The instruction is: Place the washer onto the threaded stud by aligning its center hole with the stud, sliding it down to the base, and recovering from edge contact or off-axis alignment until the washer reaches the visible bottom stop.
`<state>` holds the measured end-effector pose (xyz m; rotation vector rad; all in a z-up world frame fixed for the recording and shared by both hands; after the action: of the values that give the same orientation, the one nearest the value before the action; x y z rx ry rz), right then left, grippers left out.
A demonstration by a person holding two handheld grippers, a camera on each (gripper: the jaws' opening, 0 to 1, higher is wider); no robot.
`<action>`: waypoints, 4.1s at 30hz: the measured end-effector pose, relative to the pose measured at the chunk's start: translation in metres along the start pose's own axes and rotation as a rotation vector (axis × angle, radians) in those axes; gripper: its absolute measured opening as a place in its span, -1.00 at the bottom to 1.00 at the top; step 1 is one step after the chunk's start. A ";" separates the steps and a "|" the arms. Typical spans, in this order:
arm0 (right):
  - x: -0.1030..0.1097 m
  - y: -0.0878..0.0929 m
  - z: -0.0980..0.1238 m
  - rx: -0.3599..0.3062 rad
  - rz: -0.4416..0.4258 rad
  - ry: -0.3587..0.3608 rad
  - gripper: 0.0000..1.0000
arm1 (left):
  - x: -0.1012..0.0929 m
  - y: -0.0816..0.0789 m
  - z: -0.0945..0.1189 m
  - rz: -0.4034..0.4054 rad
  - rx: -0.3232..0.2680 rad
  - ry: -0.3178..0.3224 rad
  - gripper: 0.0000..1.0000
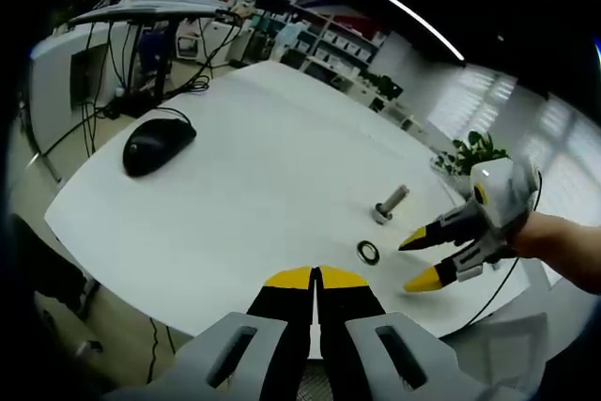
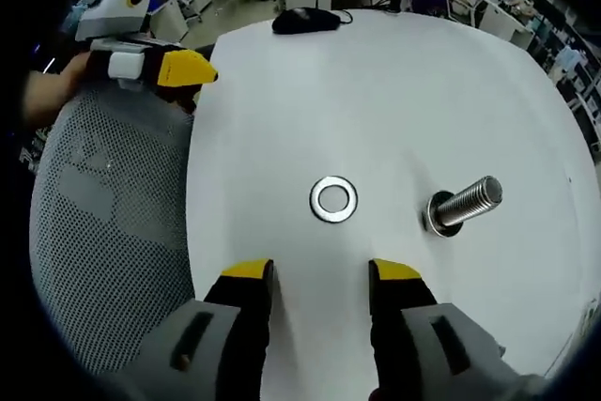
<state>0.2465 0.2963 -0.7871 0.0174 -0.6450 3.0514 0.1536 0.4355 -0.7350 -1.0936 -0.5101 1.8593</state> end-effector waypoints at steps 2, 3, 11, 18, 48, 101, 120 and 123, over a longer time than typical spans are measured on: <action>0.000 0.000 -0.004 -0.002 0.000 -0.002 -0.13 | 0.000 0.000 0.000 0.000 -0.001 0.000 -1.00; 0.001 0.000 -0.005 0.004 0.003 0.000 -0.13 | 0.000 0.000 0.000 -0.001 -0.002 0.000 -1.00; -0.006 -0.018 -0.012 -0.032 0.054 0.012 -0.10 | 0.000 0.000 -0.001 -0.002 0.002 0.003 -1.00; -0.009 -0.034 -0.018 -0.035 0.087 -0.003 -0.17 | 0.000 0.000 0.000 -0.002 0.001 0.002 -1.00; -0.014 -0.041 -0.014 -0.056 0.075 0.029 -0.56 | 0.000 0.000 -0.001 -0.003 0.000 0.004 -1.00; -0.046 -0.056 0.048 0.054 0.232 0.047 -0.55 | 0.000 0.000 -0.001 -0.006 0.004 0.004 -1.00; -0.069 -0.053 0.057 0.106 0.255 0.088 -0.55 | 0.000 0.000 0.000 -0.005 -0.001 0.005 -1.00; -0.073 -0.053 0.057 0.109 0.251 0.092 -0.55 | 0.000 -0.001 0.000 -0.003 -0.004 0.006 -1.00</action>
<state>0.3213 0.3206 -0.7145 -0.2179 -0.5100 3.2995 0.1541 0.4355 -0.7342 -1.1000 -0.5123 1.8529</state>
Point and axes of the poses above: the point that each gripper's makers call its tool centre point, and the gripper's own axes: z roughly backward along the fingers, x roughly to its left, y roughly out of its underside, the point moved 1 cm from there along z, roughly backward along the fingers, and after that the axes turned 1 degree about y, right-handed, at the moved point
